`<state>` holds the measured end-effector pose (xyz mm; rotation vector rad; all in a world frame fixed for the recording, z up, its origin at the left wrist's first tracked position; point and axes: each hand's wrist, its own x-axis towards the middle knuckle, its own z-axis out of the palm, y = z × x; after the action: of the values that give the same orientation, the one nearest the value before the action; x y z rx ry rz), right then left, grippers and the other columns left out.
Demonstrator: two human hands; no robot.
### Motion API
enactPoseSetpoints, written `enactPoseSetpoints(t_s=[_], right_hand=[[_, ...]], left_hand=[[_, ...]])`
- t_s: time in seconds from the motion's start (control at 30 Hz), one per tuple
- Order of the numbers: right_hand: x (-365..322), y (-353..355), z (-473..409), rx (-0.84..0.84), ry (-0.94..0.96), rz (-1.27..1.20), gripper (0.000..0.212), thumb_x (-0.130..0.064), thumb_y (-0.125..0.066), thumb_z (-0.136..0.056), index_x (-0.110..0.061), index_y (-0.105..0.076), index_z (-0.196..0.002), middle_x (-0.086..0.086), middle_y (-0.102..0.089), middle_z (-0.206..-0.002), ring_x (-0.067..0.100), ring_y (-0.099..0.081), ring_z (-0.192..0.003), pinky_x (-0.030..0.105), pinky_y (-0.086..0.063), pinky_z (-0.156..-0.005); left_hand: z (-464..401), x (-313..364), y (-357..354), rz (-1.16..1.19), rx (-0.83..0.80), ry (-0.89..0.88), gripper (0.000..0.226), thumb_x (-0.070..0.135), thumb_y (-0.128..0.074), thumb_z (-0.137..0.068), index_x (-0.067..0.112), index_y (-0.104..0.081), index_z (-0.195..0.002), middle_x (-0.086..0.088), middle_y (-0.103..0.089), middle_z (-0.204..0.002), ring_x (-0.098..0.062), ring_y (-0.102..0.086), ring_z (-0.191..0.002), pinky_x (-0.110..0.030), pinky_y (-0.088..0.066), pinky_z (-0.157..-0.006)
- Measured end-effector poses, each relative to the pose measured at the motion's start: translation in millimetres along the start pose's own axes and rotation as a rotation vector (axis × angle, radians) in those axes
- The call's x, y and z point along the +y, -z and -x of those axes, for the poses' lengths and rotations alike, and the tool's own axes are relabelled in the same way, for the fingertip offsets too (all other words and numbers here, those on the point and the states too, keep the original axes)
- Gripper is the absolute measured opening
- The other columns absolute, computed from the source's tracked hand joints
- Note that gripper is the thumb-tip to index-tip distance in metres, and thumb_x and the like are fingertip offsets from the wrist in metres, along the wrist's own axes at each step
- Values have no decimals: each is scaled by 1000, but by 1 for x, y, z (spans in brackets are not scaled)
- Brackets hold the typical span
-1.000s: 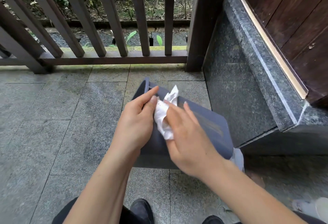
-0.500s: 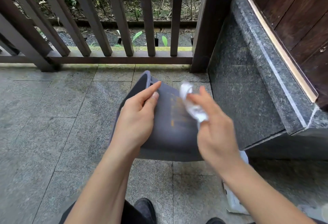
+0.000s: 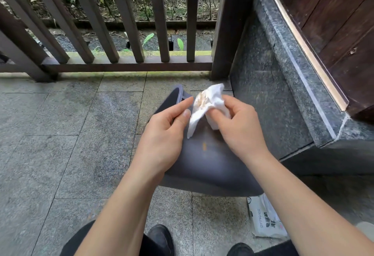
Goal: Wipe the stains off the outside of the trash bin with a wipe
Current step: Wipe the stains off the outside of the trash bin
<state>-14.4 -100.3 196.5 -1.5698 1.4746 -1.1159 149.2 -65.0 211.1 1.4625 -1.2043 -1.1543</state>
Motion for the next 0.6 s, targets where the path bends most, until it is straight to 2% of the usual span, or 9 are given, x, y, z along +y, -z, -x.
enactPoseSetpoints(t_s=[0.07,0.13,0.2,0.27,0.3,0.37,0.43,0.53,0.6], right_hand=[[0,-1,0,-34,133,288,12,-22,-65,-90,-12,-69,-94,-2,-69,-89,15,-62,-87,33,-47,-77],[-1,-1,0,-56,244,364,12,-16,-62,-92,-7,-66,-100,4,-69,-102,22,-60,-99,30,-44,-82],[-2,-3,4,-96,286,366,9,-8,-58,-93,-7,-60,-101,6,-68,-98,30,-60,-96,22,-33,-73],[0,-5,8,-140,249,368,13,-6,-53,-94,-9,-55,-107,9,-68,-91,40,-59,-88,27,-27,-66],[0,-7,10,-169,238,360,23,-6,-51,-95,-10,-53,-117,9,-69,-98,42,-59,-92,30,-29,-67],[-3,-11,18,-255,254,376,48,-6,-47,-96,-14,-43,-143,9,-65,-127,37,-56,-116,34,-41,-89],[-5,-17,30,-346,347,444,57,-9,-41,-95,-11,-35,-151,7,-47,-151,24,-40,-141,38,-32,-115],[-5,-26,58,-412,444,511,60,-23,-39,-94,-6,-33,-152,9,-30,-161,16,-18,-151,43,-19,-122],[-5,-30,75,-440,486,510,59,-30,-38,-99,-4,-31,-151,10,-23,-163,15,-9,-153,43,-16,-122]], left_hand=[[0,1,0,-20,-7,-24,31,22,-57,-103,47,-73,-111,36,-72,-108,15,-63,-108,-6,-45,-88],[-1,0,0,-21,-5,-26,30,23,-57,-103,46,-73,-114,34,-72,-112,13,-63,-111,-11,-46,-93],[0,-1,0,-10,-13,-30,30,22,-57,-103,40,-72,-122,30,-73,-115,10,-63,-114,-17,-46,-98],[1,0,0,-9,-21,-32,29,21,-57,-103,37,-72,-122,29,-73,-113,11,-64,-112,-14,-47,-96],[1,1,0,-9,-21,-33,29,20,-57,-103,38,-73,-119,30,-74,-111,11,-65,-110,-11,-47,-92],[1,1,2,-1,-1,-24,31,15,-56,-103,36,-74,-117,26,-77,-107,11,-67,-105,-8,-49,-86],[-1,-1,7,6,43,2,31,12,-56,-103,27,-71,-127,21,-76,-108,12,-67,-103,-8,-50,-86],[-4,-3,18,-18,120,19,35,13,-56,-104,24,-65,-135,29,-65,-112,24,-61,-96,0,-44,-80],[-6,-4,24,-53,146,8,36,16,-56,-104,27,-64,-136,31,-63,-113,26,-59,-97,0,-43,-82]])
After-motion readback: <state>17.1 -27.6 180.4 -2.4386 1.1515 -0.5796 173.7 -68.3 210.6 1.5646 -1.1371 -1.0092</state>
